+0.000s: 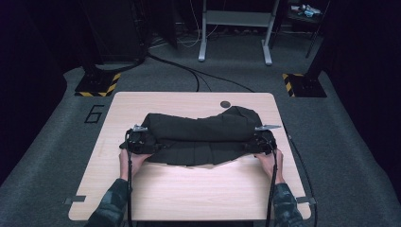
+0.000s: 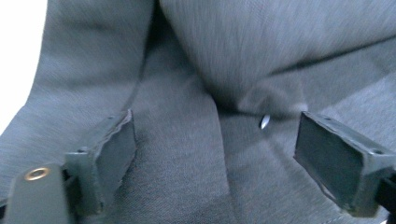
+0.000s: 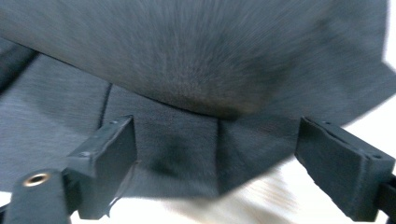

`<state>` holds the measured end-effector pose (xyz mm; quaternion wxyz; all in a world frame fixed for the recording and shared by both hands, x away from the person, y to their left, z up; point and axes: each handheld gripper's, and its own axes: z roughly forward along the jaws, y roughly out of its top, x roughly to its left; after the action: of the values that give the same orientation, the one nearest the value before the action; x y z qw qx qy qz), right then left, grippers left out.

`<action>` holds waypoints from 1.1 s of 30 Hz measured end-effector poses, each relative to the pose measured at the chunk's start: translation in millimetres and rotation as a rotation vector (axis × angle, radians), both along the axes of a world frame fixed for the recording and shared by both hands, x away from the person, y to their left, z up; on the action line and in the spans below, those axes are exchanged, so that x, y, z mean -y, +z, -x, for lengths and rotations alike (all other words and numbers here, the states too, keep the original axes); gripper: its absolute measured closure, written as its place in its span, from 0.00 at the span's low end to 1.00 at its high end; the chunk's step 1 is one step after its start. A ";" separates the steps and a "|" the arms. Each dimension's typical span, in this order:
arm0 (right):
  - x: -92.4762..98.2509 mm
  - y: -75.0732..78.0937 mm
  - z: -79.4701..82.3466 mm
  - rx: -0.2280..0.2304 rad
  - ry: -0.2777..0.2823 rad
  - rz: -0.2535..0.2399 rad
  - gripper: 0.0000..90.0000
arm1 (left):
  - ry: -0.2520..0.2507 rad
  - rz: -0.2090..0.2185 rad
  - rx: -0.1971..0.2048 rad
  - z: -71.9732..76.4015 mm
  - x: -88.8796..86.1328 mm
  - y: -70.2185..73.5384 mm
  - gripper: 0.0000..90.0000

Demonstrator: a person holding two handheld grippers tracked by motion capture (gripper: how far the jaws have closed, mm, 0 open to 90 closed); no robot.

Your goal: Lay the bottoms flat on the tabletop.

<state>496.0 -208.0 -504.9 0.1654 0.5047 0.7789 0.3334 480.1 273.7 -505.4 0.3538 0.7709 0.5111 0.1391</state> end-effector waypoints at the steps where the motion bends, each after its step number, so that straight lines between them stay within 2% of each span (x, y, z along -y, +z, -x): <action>1: -3.2 -3.5 -2.9 -0.018 -0.012 0.014 0.10 | -0.002 -0.008 0.011 0.4 -0.3 -2.3 0.12; 2: -3.2 -3.5 -2.9 -0.018 -0.012 0.014 0.10 | -0.002 -0.008 0.011 0.4 -0.3 -2.3 0.12; 3: -6.7 -8.5 -6.4 -0.036 -0.015 0.038 0.08 | -0.009 -0.044 0.005 1.6 0.9 -7.0 0.12; 4: -7.9 -10.8 -7.3 -0.049 -0.012 0.046 0.06 | -0.009 -0.048 0.005 2.1 1.5 -10.0 0.12; 6: -8.5 -12.4 -8.0 -0.045 -0.012 0.065 0.05 | -0.008 -0.061 0.002 3.1 2.3 -11.6 0.12; 9: -11.5 -13.4 -6.8 -0.039 -0.019 0.092 0.05 | -0.018 -0.118 0.018 6.2 7.1 -12.5 0.12; 11: -11.5 -14.1 -5.0 -0.028 -0.024 0.088 0.05 | -0.012 -0.128 0.030 9.6 9.4 -13.7 0.12; 16: -13.1 -15.3 3.9 -0.003 -0.039 0.084 0.07 | -0.016 -0.133 0.037 15.1 10.2 -14.2 0.13; 17: -14.1 -14.8 6.8 -0.015 -0.040 0.079 0.07 | -0.011 -0.131 0.042 17.2 10.4 -14.7 0.13; 20: -14.6 -15.2 10.7 -0.003 -0.028 0.084 0.08 | -0.016 -0.125 0.048 21.8 10.2 -15.4 0.13; 26: -16.4 -16.3 26.1 0.014 -0.016 0.079 0.10 | -0.035 -0.129 0.050 39.0 8.8 -15.5 0.13; 27: -16.9 -16.2 30.4 0.013 -0.012 0.079 0.10 | -0.053 -0.149 0.044 45.4 8.8 -15.0 0.14; 28: -17.5 -16.2 32.6 0.011 -0.011 0.076 0.10 | -0.053 -0.149 0.044 45.4 8.8 -15.0 0.14; 29: -18.2 -16.1 35.2 0.013 -0.014 0.077 0.10 | -0.047 -0.142 0.061 53.0 8.6 -16.3 0.14; 30: -18.2 -16.1 35.2 0.013 -0.014 0.077 0.10 | -0.047 -0.142 0.061 53.0 8.6 -16.3 0.14; 33: -19.8 -16.1 46.0 0.017 -0.004 0.084 0.10 | -0.048 -0.141 0.078 66.3 6.5 -18.1 0.15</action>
<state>450.0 -188.2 -520.9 0.1939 0.4961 0.7898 0.3041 413.8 267.2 -523.5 0.3212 0.7999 0.4674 0.1962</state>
